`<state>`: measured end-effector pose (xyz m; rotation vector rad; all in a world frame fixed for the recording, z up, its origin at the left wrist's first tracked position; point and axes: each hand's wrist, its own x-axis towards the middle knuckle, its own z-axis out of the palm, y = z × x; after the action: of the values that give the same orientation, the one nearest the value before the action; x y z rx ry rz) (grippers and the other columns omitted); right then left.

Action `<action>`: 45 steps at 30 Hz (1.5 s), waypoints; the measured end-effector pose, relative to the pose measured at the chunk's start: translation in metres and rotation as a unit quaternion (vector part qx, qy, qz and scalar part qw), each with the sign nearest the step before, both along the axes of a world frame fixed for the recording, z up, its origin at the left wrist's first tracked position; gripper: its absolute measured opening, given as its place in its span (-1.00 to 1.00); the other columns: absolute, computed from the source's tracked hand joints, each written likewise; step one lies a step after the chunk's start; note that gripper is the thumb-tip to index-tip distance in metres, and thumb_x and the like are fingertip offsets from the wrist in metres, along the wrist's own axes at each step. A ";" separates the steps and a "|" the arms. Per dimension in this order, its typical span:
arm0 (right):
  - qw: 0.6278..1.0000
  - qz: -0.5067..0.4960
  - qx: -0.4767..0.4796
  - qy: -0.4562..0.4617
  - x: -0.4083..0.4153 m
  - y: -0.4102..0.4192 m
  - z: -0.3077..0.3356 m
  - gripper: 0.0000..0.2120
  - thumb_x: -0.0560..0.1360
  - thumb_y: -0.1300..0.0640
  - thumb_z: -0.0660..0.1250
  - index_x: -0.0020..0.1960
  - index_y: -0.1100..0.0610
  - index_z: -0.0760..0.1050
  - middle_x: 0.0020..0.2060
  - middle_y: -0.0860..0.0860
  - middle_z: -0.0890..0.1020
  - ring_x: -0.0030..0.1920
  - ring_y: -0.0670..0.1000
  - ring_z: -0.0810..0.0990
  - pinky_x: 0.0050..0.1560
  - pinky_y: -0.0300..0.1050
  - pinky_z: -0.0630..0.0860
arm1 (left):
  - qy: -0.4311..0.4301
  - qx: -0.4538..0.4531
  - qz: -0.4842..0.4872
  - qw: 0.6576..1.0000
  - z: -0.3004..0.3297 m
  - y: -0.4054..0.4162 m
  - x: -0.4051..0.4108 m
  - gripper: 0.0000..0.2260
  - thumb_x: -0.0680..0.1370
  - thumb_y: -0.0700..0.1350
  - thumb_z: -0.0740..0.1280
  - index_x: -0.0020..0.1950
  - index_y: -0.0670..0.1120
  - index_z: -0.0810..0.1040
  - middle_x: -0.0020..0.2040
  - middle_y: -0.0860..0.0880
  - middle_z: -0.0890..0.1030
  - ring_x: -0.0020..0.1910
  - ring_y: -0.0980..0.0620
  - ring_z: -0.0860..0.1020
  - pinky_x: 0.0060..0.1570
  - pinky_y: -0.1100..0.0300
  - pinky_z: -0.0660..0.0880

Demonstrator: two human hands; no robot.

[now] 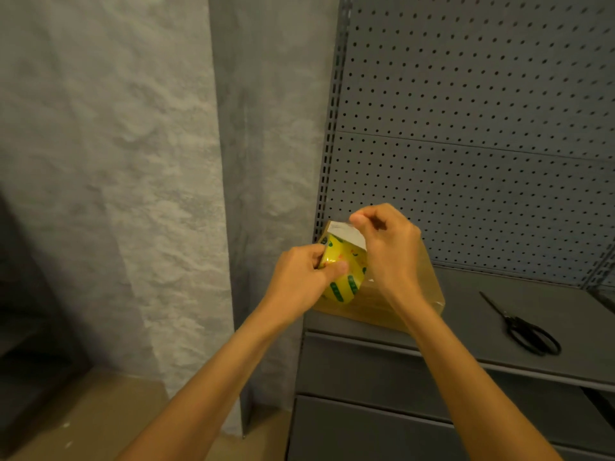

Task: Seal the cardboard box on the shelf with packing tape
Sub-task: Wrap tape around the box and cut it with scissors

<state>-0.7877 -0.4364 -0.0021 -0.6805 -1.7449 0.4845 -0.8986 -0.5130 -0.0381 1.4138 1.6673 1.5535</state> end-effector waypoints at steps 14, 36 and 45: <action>0.989 0.009 -0.148 -0.010 -0.010 0.033 0.003 -0.89 0.52 0.13 0.35 -0.16 0.12 0.58 -0.29 -0.05 0.61 -0.23 -0.11 0.54 -0.16 -0.27 0.49 | 0.075 -0.002 -0.047 0.996 -0.033 -0.013 -0.004 -0.76 0.43 -0.03 0.46 -0.10 -0.20 0.60 -0.21 -0.07 0.68 -0.17 -0.06 0.64 -0.08 -0.07 0.56; 0.945 0.062 -0.292 -0.135 -0.032 0.091 -0.046 -0.90 0.50 0.24 0.37 -0.04 0.26 0.62 -0.11 0.04 0.63 -0.09 -0.09 0.55 -0.09 -0.30 0.48 | -0.183 -0.200 0.106 0.957 -0.081 0.003 0.004 -0.58 0.43 0.11 0.42 -0.20 -0.30 0.62 -0.37 -0.16 0.56 -0.35 -0.08 0.55 -0.23 0.11 0.46; 0.926 0.063 -0.330 -0.171 -0.053 0.113 -0.070 -0.85 0.47 0.24 0.39 0.02 0.24 0.63 0.20 0.12 0.58 0.28 0.08 0.46 0.23 -0.11 0.41 | -0.194 -0.232 0.121 0.945 -0.088 0.010 -0.007 -0.67 0.41 0.10 0.43 -0.23 -0.18 0.60 -0.31 -0.19 0.59 -0.29 -0.14 0.59 -0.09 -0.04 0.55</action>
<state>-0.8410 -0.3232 -0.0718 -1.1844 -1.9622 1.1255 -0.9055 -0.5031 -0.1264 0.6371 1.8380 1.3241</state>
